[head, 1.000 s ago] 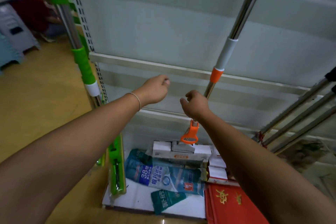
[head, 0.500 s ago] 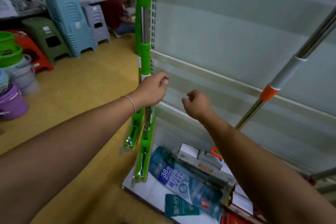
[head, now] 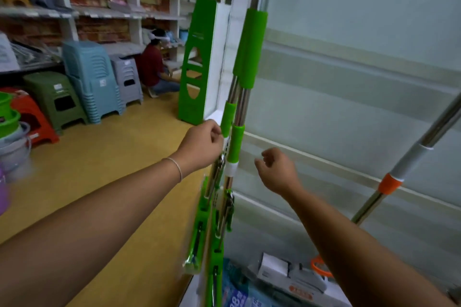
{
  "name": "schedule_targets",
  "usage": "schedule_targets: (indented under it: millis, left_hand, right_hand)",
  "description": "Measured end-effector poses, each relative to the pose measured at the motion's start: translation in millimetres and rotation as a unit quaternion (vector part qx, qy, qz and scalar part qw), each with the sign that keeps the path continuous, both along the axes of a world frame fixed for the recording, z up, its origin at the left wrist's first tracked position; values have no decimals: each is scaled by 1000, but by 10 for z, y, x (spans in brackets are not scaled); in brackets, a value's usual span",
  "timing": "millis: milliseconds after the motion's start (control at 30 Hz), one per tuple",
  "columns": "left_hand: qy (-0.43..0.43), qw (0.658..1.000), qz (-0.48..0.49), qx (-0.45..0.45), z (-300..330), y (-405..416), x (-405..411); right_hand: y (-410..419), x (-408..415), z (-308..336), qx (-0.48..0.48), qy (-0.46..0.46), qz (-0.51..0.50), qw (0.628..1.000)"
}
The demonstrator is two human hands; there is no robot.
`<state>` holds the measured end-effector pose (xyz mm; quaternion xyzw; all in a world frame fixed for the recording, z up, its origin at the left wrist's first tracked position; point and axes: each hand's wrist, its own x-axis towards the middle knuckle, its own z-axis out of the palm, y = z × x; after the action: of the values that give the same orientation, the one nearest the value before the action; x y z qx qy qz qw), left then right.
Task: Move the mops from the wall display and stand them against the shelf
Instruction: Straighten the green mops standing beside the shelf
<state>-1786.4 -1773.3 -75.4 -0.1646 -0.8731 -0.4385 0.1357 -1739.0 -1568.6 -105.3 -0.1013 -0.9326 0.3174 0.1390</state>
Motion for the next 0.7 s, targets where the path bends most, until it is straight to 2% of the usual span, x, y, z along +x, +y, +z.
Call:
schedule_targets:
  millis: [133, 233, 433, 700]
  left_hand:
    - [7, 999, -44, 5, 224, -146, -267]
    - [-4, 997, -72, 23, 336, -159, -385]
    - [-45, 991, -121, 26, 360, -58, -496]
    - [-99, 986, -132, -15, 192, 53, -525]
  right_hand:
    - [-221, -43, 289, 10, 53, -23, 998]
    - [-322, -42, 446, 6, 57, -32, 998]
    - [-418, -34, 479, -13, -19, 2, 1000]
    - [-379, -238, 193, -44, -121, 51, 990]
